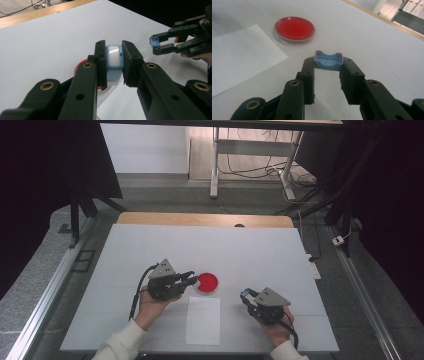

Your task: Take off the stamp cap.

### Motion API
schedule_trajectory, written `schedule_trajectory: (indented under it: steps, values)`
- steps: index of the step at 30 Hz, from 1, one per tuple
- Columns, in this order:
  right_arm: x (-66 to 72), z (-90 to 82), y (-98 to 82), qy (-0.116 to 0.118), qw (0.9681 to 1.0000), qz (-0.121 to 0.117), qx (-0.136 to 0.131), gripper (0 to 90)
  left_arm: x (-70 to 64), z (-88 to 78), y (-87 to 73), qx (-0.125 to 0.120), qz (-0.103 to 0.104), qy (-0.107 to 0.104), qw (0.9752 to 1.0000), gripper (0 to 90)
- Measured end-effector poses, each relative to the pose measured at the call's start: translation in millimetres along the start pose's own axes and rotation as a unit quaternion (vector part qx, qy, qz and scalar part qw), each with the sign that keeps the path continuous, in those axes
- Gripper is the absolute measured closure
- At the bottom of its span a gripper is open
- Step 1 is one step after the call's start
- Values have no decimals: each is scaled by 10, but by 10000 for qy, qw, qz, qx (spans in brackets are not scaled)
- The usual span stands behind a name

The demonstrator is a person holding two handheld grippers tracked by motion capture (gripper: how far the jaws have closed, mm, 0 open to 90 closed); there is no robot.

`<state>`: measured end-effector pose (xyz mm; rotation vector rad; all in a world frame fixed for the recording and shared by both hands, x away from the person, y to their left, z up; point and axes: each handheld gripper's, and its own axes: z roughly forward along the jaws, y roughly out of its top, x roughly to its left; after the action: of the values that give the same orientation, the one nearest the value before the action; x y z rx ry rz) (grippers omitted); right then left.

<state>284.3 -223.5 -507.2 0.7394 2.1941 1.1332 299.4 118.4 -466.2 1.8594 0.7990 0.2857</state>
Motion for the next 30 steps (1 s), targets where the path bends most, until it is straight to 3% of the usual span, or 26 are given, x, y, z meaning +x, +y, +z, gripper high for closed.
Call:
schedule_trajectory:
  steps: [12, 17, 30]
  values:
    - [-224, -306, -219, -452, 9988, 126, 114, 654, 7, 8, 3, 21, 15, 11, 10000, 751]
    - [-298, -364, -277, -499, 9984, 213, 134, 653, 1, 8, 8, 21, 36, 27, 10000, 751]
    - [-302, -356, -292, -449, 9986, 223, 141, 653, 12, 9, 15, 44, 125, 129, 9998, 751]
